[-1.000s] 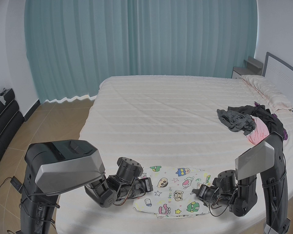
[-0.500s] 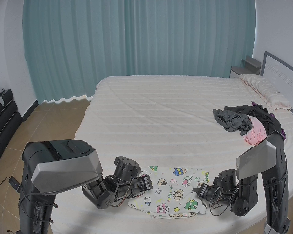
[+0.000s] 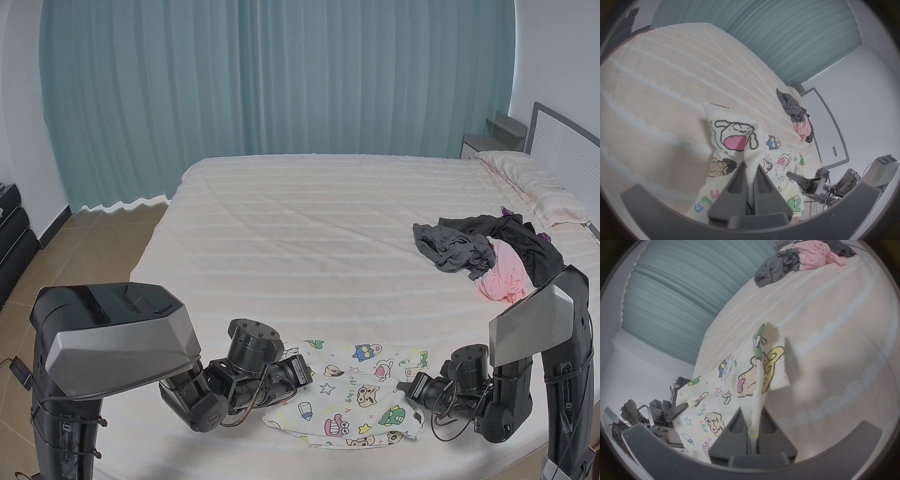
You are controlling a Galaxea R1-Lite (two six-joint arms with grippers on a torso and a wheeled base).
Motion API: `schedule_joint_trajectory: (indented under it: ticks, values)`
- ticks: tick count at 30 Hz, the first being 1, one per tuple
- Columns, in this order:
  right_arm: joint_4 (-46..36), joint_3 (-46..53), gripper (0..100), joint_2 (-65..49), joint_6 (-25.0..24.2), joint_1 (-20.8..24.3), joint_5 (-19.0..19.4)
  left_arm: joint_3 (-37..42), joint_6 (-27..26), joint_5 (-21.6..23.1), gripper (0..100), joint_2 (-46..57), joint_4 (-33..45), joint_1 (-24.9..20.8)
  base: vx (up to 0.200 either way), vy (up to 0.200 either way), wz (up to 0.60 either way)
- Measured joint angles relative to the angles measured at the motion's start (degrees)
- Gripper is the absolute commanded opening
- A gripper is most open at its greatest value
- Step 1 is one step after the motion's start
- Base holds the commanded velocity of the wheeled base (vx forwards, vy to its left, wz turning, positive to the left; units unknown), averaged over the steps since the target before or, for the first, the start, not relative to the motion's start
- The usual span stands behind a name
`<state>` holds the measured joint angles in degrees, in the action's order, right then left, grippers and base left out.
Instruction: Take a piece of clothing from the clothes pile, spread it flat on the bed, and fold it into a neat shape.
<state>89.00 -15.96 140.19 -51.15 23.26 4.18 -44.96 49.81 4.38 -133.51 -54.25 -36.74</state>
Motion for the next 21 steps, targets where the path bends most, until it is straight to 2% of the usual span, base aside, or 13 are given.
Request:
schedule_joint_trajectory:
  ticks: [21]
  values:
    - [0.0, 0.3, 0, -1.1, 0.1, -1.4, -1.2, 0.3, -0.5, -0.1, 0, -0.1, -0.5, -1.0, 0.0, -0.2, 0.0]
